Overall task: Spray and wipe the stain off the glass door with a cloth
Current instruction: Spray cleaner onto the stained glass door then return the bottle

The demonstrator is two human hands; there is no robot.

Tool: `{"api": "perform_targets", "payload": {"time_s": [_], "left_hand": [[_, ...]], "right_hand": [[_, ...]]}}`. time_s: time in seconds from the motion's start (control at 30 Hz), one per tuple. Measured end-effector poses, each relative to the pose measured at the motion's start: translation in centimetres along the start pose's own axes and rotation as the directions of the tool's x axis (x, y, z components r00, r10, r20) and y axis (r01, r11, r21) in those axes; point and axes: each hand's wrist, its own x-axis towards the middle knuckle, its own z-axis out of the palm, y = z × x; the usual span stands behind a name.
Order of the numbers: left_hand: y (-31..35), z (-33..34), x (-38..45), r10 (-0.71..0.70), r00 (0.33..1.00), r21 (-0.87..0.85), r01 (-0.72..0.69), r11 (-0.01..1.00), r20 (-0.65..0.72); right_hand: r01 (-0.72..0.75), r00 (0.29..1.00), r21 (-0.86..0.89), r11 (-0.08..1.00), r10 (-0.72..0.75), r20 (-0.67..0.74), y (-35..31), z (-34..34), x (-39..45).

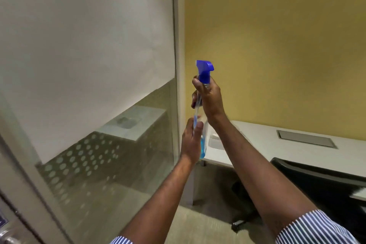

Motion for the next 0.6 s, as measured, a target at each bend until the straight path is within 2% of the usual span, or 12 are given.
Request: {"api": "perform_targets", "payload": {"time_s": [0.1, 0.3, 0.6], "left_hand": [[-1.9, 2.1, 2.7, 0.014, 0.999, 0.019, -0.015, 1.0, 0.052], [-5.3, 5.6, 10.5, -0.002, 0.983, -0.046, 0.01, 0.999, 0.184], [-9.7, 9.8, 23.5, 0.04, 0.959, -0.07, -0.021, 0.997, 0.279]], "right_hand": [[-0.006, 0.999, -0.025, 1.0, 0.005, -0.045, 2.4, -2.3, 2.1], [-0.016, 0.992, -0.09, 0.996, 0.005, -0.123, 7.6, -5.8, 8.4], [-0.032, 0.976, -0.159, 0.987, -0.004, -0.219, 14.7, -9.5, 18.8]]}}
